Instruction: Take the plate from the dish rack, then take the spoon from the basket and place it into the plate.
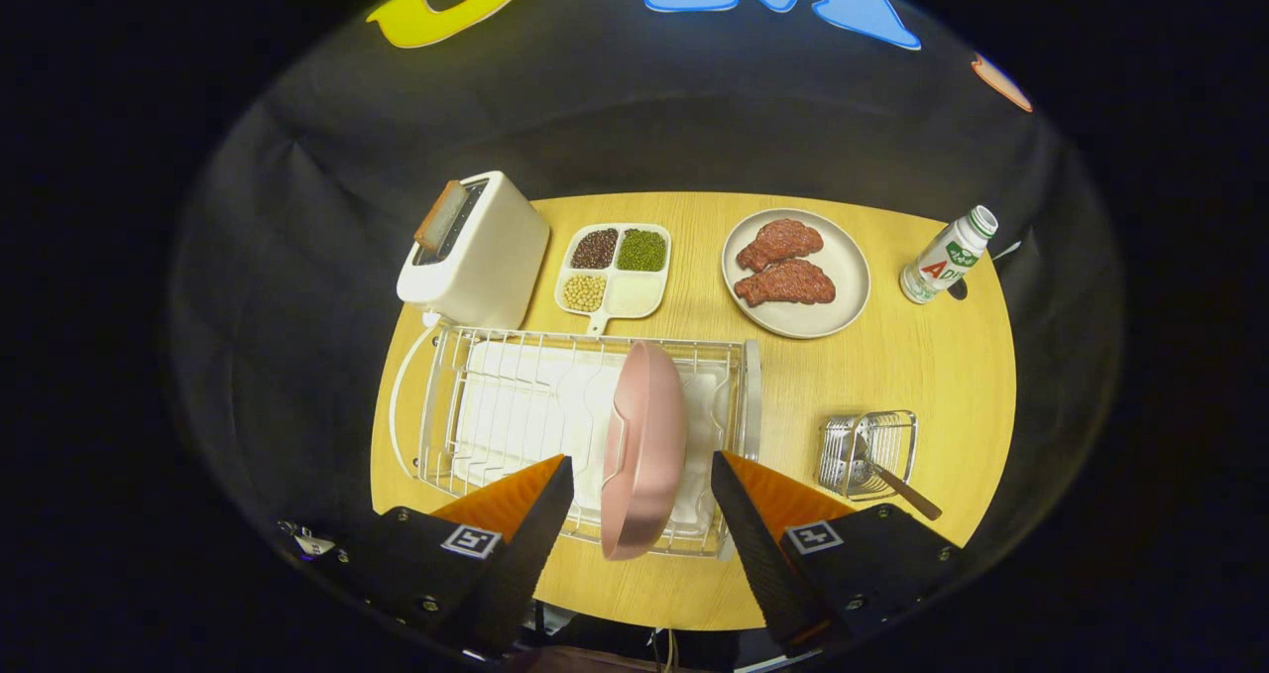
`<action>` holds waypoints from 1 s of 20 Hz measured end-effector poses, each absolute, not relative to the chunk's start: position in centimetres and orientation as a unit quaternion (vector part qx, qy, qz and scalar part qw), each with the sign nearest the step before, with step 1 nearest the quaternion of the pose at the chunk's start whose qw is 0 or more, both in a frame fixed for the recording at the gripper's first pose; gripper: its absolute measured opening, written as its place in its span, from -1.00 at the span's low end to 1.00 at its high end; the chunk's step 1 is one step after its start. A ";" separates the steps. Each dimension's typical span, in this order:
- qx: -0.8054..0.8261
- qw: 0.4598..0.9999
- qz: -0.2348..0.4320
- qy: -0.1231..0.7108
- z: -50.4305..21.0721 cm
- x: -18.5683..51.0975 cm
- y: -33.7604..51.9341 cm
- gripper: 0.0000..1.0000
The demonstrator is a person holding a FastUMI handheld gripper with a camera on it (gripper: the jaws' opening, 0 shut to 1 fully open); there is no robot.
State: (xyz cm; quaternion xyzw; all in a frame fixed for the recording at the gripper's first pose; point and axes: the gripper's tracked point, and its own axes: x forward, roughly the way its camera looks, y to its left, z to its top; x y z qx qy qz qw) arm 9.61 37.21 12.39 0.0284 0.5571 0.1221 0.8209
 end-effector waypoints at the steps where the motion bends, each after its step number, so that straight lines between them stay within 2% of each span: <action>1: 0.026 0.816 0.118 0.565 11.8 9.9 37.2 0.73; 2: 0.022 0.812 0.114 0.572 11.1 10.1 37.2 0.60; 6: 0.000 0.792 0.086 0.604 8.1 11.0 37.0 0.39; 8: -0.022 0.782 0.059 0.620 7.3 10.9 36.1 -0.33; 9: -0.028 0.784 0.048 0.619 7.4 11.4 35.7 -0.46; 10: -0.030 0.786 0.039 0.617 7.4 11.6 35.9 -0.46; 11: -0.036 0.784 0.036 0.619 7.6 11.6 35.8 -0.61; 20: -0.106 0.766 -0.002 0.634 10.2 11.2 36.1 -0.62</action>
